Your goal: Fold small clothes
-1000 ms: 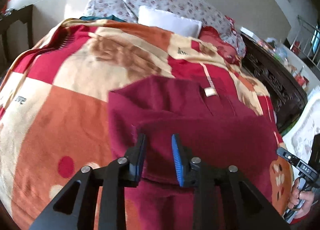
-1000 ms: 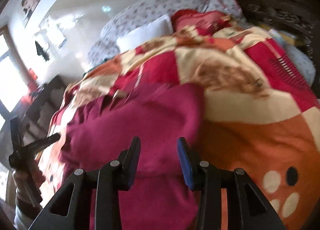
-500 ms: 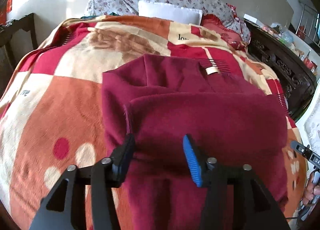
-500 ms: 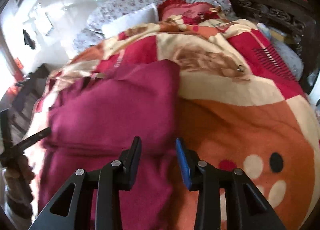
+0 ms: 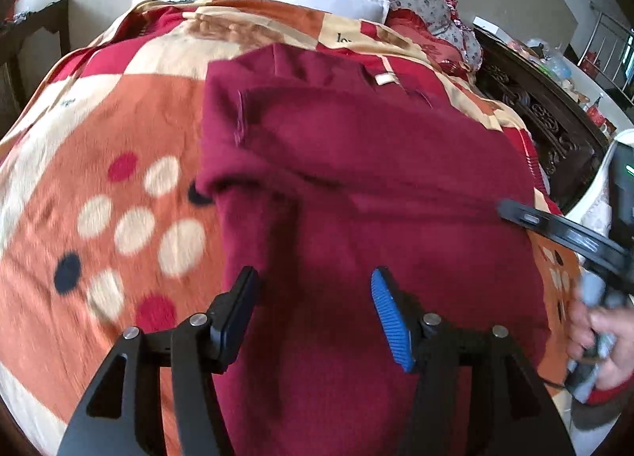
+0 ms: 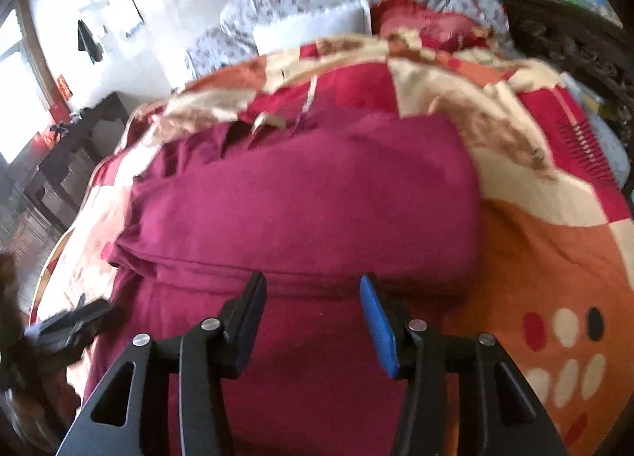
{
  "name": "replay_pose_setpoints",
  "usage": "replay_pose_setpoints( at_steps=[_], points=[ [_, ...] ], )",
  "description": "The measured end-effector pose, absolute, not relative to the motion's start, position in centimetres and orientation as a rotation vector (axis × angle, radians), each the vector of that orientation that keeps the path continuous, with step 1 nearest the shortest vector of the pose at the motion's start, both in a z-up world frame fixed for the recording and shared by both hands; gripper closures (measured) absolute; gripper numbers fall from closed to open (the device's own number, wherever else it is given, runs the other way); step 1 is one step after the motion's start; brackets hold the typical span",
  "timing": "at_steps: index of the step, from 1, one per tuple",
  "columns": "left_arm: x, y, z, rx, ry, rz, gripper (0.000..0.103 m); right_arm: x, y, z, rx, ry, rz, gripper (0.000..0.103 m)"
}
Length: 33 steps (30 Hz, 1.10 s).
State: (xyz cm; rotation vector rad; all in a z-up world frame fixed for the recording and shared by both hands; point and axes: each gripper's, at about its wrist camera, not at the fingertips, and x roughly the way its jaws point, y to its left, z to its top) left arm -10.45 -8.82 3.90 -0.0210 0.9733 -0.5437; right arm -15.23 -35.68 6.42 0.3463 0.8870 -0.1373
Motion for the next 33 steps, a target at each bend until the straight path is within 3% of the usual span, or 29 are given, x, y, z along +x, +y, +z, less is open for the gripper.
replay_pose_setpoints(
  at_steps=[4, 13, 18, 22, 27, 29, 31, 33],
  points=[
    [-12.6, -9.1, 3.3, -0.041, 1.01, -0.604, 0.044, -14.7, -34.8, 6.3, 0.311, 0.913, -0.11, 0.028],
    [-16.7, -9.7, 3.1, -0.046, 1.03, -0.737, 0.039, -20.6, -34.4, 8.9, 0.303, 0.869, -0.098, 0.028],
    [-18.3, -9.7, 4.3, -0.13, 1.053, -0.84, 0.027, -24.6, -35.9, 10.6, 0.325, 0.849, -0.117, 0.028],
    [-19.6, -10.9, 4.7, -0.139, 1.051, -0.878, 0.01, -27.3, -36.6, 11.6, 0.338, 0.832, -0.127, 0.024],
    [-21.4, -13.5, 3.0, -0.061, 1.096, -0.867, 0.01, -29.5, -36.9, 12.3, 0.354, 0.816, -0.126, 0.023],
    [-22.4, -14.3, 3.4, -0.022, 1.06, -0.877, 0.014, -30.7, -36.9, 12.8, 0.353, 0.803, -0.134, 0.023],
    [-23.6, -15.2, 3.9, 0.017, 1.051, -0.935, 0.054, -31.8, -37.1, 13.3, 0.353, 0.789, -0.141, 0.023],
    [-24.9, -16.3, 4.4, 0.088, 1.017, -0.964, 0.063, -32.9, -37.3, 13.7, 0.351, 0.776, -0.152, 0.023]
  ],
)
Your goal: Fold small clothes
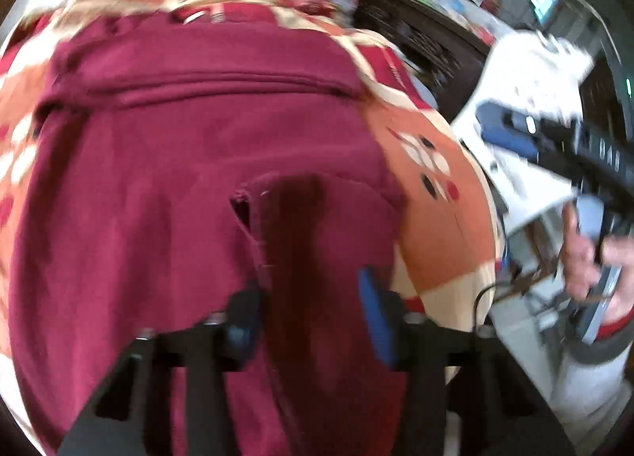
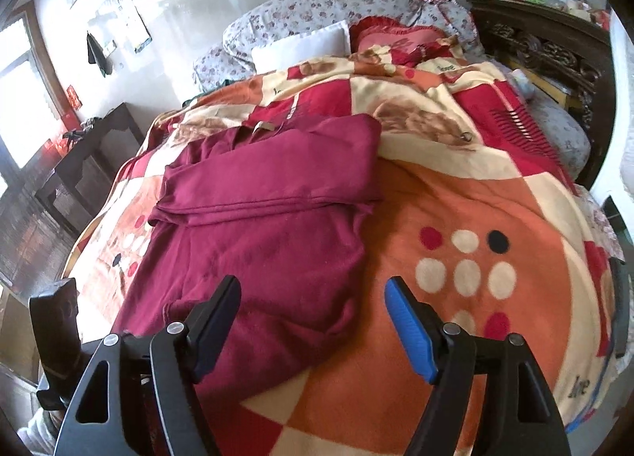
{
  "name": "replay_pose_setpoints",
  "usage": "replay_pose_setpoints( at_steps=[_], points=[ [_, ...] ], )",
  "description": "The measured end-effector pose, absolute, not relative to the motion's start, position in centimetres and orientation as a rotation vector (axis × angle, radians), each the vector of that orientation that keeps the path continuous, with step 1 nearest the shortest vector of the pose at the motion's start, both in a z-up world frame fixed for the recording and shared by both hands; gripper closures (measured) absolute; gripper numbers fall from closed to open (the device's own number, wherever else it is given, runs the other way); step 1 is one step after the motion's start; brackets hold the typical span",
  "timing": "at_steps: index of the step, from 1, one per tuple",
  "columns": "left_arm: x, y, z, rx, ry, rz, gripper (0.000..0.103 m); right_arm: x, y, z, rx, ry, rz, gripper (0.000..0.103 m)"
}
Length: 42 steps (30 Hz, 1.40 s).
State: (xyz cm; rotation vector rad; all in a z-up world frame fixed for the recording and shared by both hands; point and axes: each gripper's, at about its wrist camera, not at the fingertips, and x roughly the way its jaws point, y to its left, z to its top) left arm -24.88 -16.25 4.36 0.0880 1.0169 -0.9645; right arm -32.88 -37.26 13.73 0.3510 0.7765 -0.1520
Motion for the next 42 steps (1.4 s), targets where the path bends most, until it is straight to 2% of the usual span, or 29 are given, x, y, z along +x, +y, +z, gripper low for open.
replay_pose_setpoints(
  at_steps=[7, 12, 14, 17, 19, 23, 25, 30, 33, 35, 36, 38, 39, 40, 42],
  points=[
    [-34.2, -18.0, 5.7, 0.342, 0.865, -1.383, 0.065, -36.2, -37.6, 14.4, 0.366, 0.759, -0.146, 0.021],
    [-37.2, -17.2, 4.6, 0.475, 0.818, -1.388, 0.063, -36.5, -35.8, 13.2, 0.341, 0.789, -0.106, 0.017],
    [-36.5, -16.1, 4.8, 0.442, 0.831, -1.362, 0.061, -36.5, -35.1, 12.1, 0.335, 0.813, -0.088, 0.017],
    [-34.5, -13.8, 5.6, 0.348, 0.86, -1.3, 0.051, -36.4, -34.3, 9.5, 0.336, 0.863, -0.088, 0.017],
    [-33.1, -11.0, 6.2, 0.306, 0.838, -1.212, 0.039, -36.4, -33.9, 7.5, 0.336, 0.905, -0.08, 0.017],
    [-29.6, -6.0, 6.8, 0.22, 0.844, -1.026, 0.035, -37.4, -33.9, 5.0, 0.391, 0.935, -0.085, 0.017],
    [-27.5, -3.2, 6.7, 0.14, 0.868, -0.933, 0.027, -38.3, -33.8, 4.5, 0.421, 0.919, -0.072, 0.017],
    [-23.2, 2.0, 4.1, -0.01, 0.962, -0.715, 0.026, -40.2, -32.7, 4.1, 0.464, 0.888, -0.037, 0.016],
    [-21.8, 2.3, 2.3, -0.082, 1.021, -0.68, 0.026, -40.8, -32.0, 3.5, 0.544, 0.869, -0.002, 0.016],
    [-21.6, 2.0, 1.2, -0.107, 1.052, -0.689, 0.026, -40.7, -30.7, 2.9, 0.565, 0.854, 0.014, 0.022],
    [-22.0, 1.9, 1.1, -0.1, 1.029, -0.684, 0.025, -40.6, -30.1, 2.8, 0.542, 0.851, 0.016, 0.036],
    [-22.5, 1.3, 1.2, -0.072, 1.012, -0.688, 0.022, -40.4, -28.9, 2.9, 0.428, 0.847, -0.021, 0.055],
    [-22.6, 1.1, 1.2, -0.065, 1.011, -0.694, 0.022, -40.4, -28.7, 3.1, 0.407, 0.844, -0.018, 0.078],
    [-22.7, 1.1, 1.2, -0.065, 1.014, -0.7, 0.022, -40.5, -29.0, 3.5, 0.418, 0.842, -0.006, 0.088],
    [-22.7, 1.3, 1.3, -0.074, 1.021, -0.711, 0.022, -41.2, -29.4, 4.7, 0.379, 0.825, -0.025, 0.089]
  ],
)
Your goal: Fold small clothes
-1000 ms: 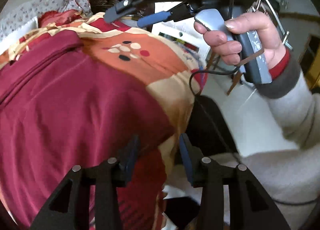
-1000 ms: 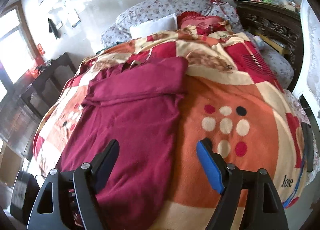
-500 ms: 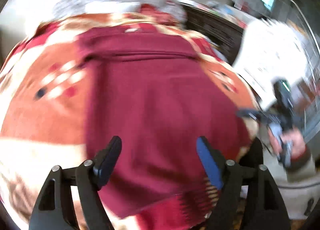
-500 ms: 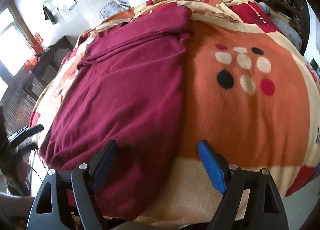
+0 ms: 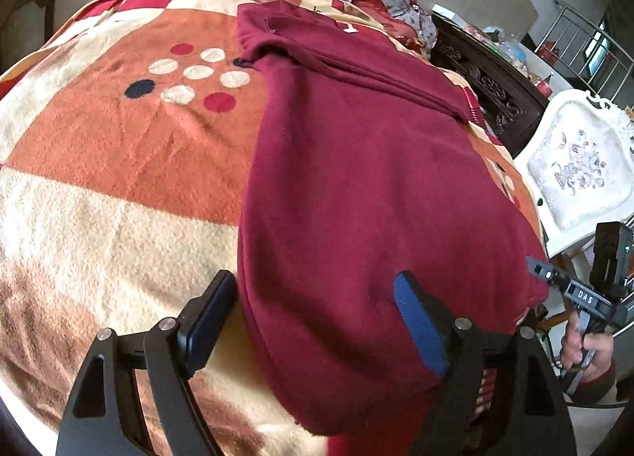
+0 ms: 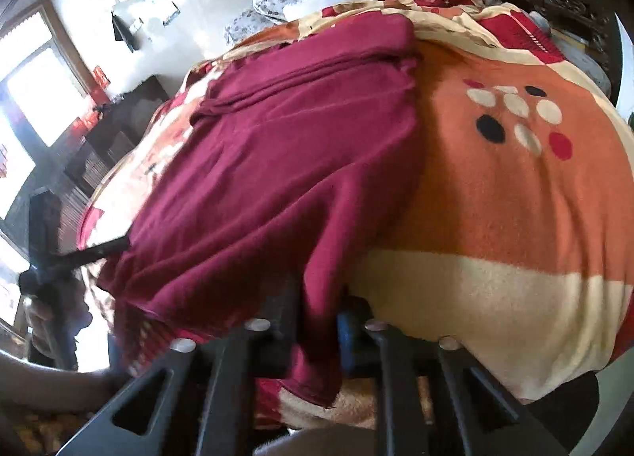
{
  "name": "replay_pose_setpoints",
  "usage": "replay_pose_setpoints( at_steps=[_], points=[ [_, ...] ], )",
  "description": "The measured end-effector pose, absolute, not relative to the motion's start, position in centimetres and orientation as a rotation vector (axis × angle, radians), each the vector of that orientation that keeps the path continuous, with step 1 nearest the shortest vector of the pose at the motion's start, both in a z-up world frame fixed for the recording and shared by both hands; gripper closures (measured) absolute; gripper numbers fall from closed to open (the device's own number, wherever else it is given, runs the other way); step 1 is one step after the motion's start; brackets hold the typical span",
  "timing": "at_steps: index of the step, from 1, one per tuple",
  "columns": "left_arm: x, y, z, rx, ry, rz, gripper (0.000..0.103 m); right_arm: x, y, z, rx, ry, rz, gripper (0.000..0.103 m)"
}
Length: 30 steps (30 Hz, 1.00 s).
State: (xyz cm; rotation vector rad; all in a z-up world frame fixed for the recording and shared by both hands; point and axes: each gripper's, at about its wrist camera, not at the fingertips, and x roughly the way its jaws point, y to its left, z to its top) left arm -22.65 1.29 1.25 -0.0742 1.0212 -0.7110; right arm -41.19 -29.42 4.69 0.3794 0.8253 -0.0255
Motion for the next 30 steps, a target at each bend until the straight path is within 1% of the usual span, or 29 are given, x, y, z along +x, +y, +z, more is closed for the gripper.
replay_pose_setpoints(
  at_steps=[3, 5, 6, 7, 10, 14, 17, 23, 26, 30],
  points=[
    [-22.9, 2.1, 1.3, -0.103, 1.03, -0.712, 0.022, -42.0, -29.3, 5.5, 0.282, 0.836, -0.069, 0.09],
    [-23.2, 2.2, 1.1, -0.106, 1.021, -0.708, 0.021, -42.0, -29.4, 4.8, 0.265, 0.863, -0.083, 0.09],
    [-23.3, 2.1, 1.1, -0.102, 1.016, -0.706, 0.018, -41.8, -29.5, 4.1, 0.259, 0.884, -0.089, 0.089],
    [-23.5, 1.9, 1.0, -0.097, 1.014, -0.704, 0.015, -41.7, -29.6, 3.1, 0.267, 0.9, -0.089, 0.089],
    [-24.0, 1.5, 1.1, -0.067, 1.011, -0.694, 0.011, -42.0, -30.3, 2.8, 0.34, 0.877, -0.089, 0.088],
    [-24.6, 1.4, 1.1, -0.037, 0.988, -0.686, 0.01, -41.7, -30.6, 2.7, 0.369, 0.888, -0.08, 0.086],
    [-24.8, 1.7, 1.3, -0.046, 0.991, -0.682, 0.01, -41.5, -30.8, 2.6, 0.389, 0.892, -0.076, 0.083],
    [-25.2, 3.2, 1.5, -0.11, 1.022, -0.689, 0.01, -41.5, -31.0, 2.4, 0.416, 0.901, -0.051, 0.074],
    [-25.8, 3.4, 1.6, -0.105, 1.021, -0.692, 0.01, -41.4, -30.6, 2.5, 0.404, 0.895, -0.046, 0.065],
    [-26.1, 3.4, 1.4, -0.107, 1.032, -0.696, 0.01, -41.4, -30.2, 2.6, 0.4, 0.891, -0.029, 0.051]
  ],
)
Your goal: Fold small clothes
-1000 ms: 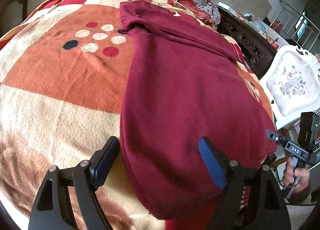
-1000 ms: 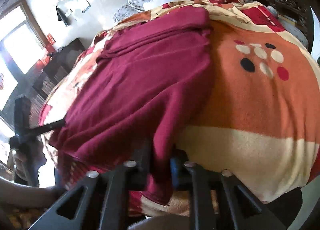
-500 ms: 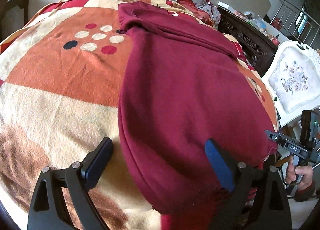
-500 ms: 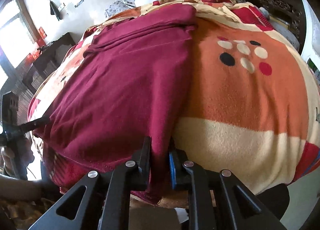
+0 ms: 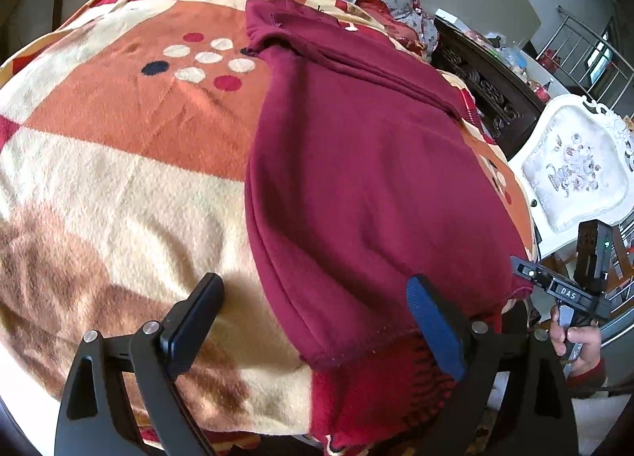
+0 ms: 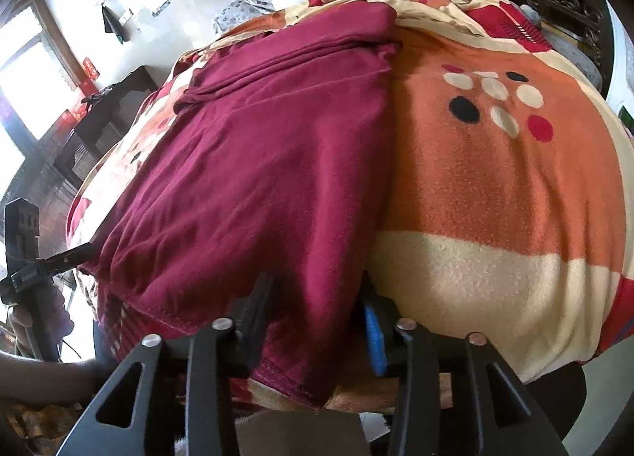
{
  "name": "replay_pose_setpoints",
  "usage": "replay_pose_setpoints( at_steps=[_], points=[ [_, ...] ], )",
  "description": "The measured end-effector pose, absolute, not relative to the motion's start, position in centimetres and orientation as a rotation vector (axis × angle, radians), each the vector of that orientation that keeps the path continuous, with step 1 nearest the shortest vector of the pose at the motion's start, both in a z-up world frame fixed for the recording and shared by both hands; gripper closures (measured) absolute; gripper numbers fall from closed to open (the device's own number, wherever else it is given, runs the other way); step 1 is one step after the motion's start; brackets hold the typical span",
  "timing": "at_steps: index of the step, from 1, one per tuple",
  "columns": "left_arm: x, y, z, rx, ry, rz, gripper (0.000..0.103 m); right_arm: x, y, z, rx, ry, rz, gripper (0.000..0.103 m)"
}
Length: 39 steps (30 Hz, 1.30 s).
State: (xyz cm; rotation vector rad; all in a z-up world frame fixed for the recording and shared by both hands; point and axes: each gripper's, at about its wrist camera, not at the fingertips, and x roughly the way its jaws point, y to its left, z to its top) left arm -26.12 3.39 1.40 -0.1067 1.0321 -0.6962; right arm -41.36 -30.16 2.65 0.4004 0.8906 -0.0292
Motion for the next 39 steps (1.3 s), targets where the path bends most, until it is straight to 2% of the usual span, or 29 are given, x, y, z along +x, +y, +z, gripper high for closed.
replay_pose_setpoints(
  at_steps=[4, 12, 16, 39],
  points=[
    [-26.3, 3.3, 1.4, -0.102, 1.03, -0.697, 0.01, -41.6, -30.0, 2.9, 0.404, 0.89, -0.021, 0.043],
    [-26.2, 2.8, 1.3, -0.086, 1.032, -0.686, 0.005, -41.8, -30.3, 3.0, 0.437, 0.889, -0.021, 0.039],
    [-26.3, 2.7, 1.2, -0.07, 1.032, -0.682, 0.005, -42.0, -30.6, 3.2, 0.466, 0.892, -0.009, 0.034],
    [-26.5, 2.2, 1.0, -0.063, 1.038, -0.694, 0.001, -42.3, -29.6, 2.4, 0.496, 0.892, 0.097, 0.032]
  ],
)
